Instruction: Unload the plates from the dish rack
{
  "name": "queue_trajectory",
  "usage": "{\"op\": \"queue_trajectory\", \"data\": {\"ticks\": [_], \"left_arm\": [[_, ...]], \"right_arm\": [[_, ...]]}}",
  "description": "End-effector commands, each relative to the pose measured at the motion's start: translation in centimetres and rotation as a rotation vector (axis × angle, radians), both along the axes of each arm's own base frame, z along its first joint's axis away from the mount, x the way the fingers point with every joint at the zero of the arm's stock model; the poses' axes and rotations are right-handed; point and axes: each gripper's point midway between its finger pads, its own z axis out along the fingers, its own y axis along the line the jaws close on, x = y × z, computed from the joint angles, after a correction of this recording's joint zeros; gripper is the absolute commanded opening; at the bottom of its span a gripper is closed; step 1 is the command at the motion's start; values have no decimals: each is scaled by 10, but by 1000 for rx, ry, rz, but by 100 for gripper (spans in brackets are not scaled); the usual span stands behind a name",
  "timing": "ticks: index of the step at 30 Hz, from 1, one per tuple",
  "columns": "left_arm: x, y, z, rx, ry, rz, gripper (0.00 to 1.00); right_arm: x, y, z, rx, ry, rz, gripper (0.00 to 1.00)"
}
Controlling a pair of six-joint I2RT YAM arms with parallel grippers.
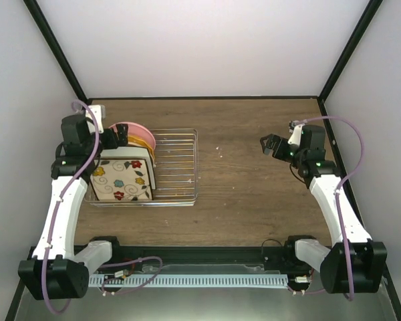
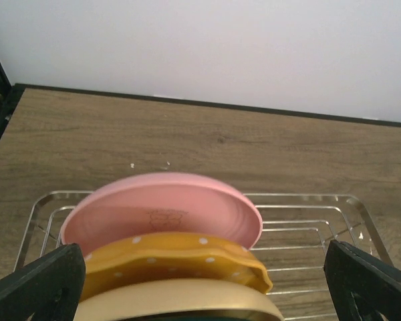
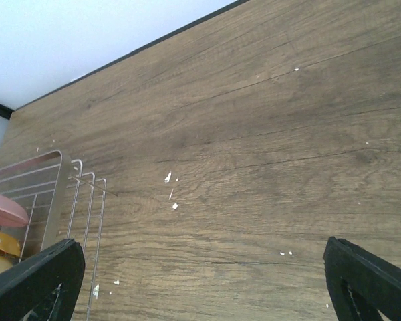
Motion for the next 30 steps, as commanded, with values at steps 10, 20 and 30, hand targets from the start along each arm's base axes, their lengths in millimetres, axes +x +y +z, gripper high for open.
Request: {"op": "queue_trajectory", "data": {"ticks": [10,20,30], "left_arm": [[27,39,51,34,-66,108,100],[-9,73,9,-24,21,206,100],[-9,65,3,-78,30,173,100]], "right_arm": [[71,164,126,-93,-342,536,100],[-91,346,120,-161,-587,1160,91],[-115,396,89,-116,-641,1277,78]]}}
